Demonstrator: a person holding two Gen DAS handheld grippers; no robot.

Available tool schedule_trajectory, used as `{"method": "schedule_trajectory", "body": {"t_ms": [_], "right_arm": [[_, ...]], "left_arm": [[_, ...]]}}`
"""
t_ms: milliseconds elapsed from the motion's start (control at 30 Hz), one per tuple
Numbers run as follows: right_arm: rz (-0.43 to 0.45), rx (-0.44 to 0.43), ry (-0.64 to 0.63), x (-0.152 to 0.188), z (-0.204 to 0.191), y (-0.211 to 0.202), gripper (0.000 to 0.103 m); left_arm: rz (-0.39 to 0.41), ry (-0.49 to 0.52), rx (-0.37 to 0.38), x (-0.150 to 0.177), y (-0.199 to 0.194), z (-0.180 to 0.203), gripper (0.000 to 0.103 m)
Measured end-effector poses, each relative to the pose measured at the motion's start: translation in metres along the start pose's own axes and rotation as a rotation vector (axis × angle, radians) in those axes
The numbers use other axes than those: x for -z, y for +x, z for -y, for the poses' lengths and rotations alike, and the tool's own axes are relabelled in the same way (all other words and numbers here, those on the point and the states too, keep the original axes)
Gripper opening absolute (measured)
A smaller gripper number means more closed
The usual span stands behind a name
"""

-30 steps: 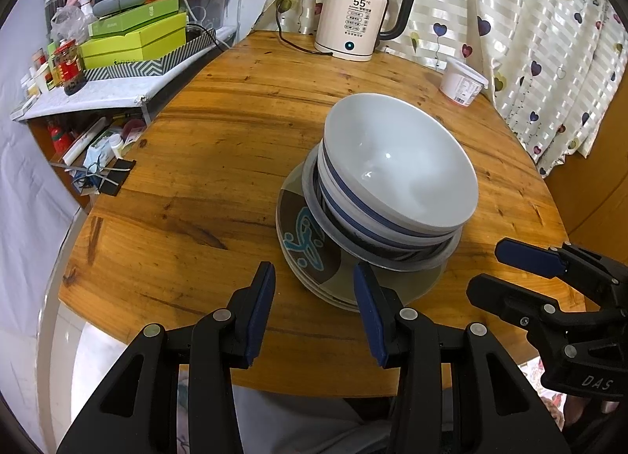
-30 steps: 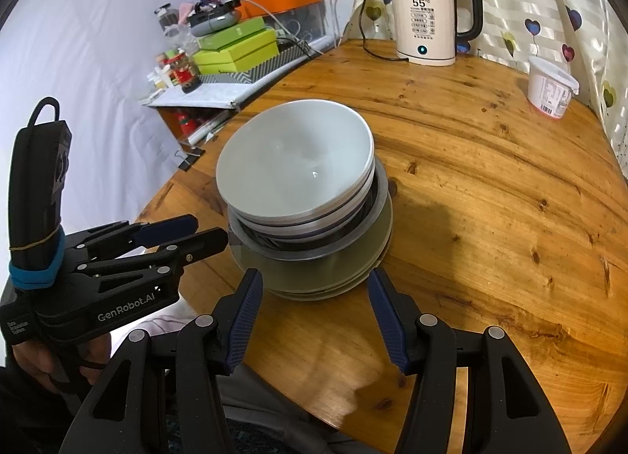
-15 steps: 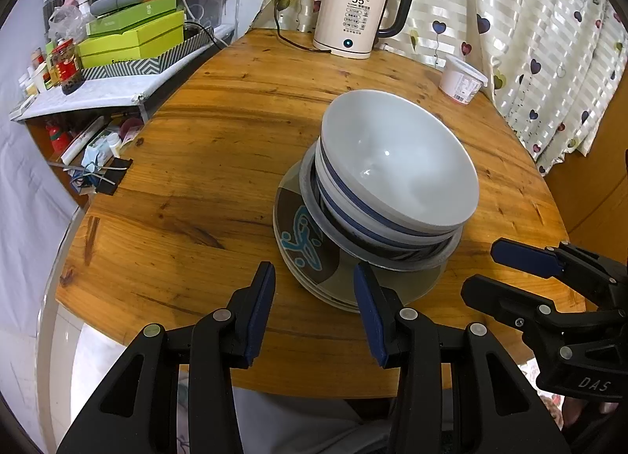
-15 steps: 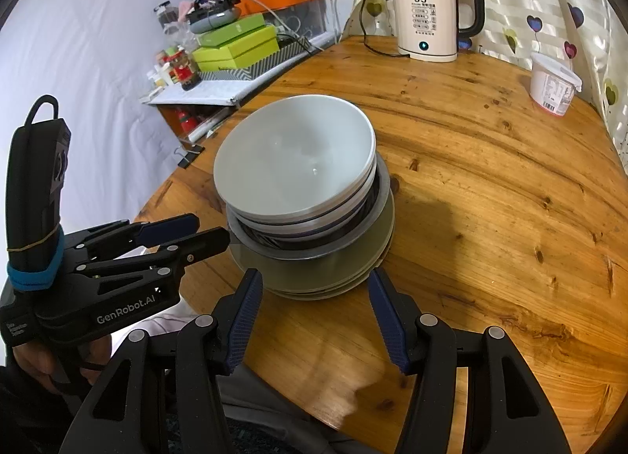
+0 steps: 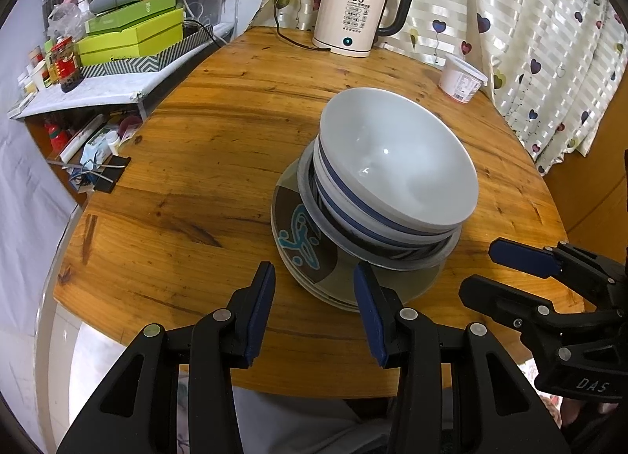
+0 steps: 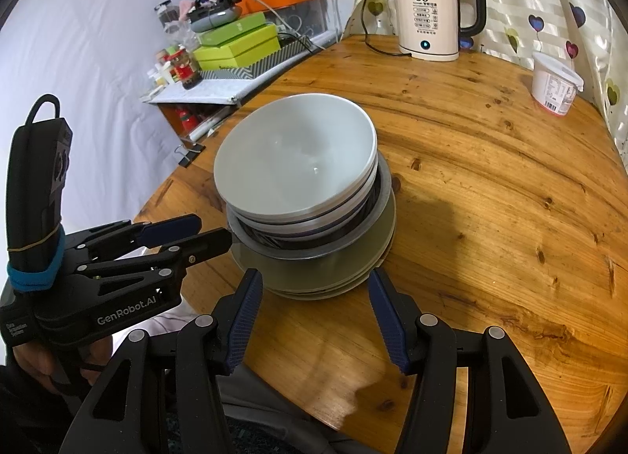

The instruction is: Organize plates and bowls

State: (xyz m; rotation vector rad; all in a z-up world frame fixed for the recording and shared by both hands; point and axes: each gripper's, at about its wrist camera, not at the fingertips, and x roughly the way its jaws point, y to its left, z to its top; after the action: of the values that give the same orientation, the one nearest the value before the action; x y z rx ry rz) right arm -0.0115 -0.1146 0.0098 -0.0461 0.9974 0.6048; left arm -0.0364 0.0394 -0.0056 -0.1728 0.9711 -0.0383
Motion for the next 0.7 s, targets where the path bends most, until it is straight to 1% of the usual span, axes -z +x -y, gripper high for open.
{"method": "schedule_trajectory", "body": {"t_ms": [700], "right_arm": [[-0.001, -0.004, -0.009, 0.0024, -0.0031, 0.0035, 0.057]], "left_arm": [[-0.012, 0.014, -0.002, 0.0, 0.0009, 0.004, 0.043]]}}
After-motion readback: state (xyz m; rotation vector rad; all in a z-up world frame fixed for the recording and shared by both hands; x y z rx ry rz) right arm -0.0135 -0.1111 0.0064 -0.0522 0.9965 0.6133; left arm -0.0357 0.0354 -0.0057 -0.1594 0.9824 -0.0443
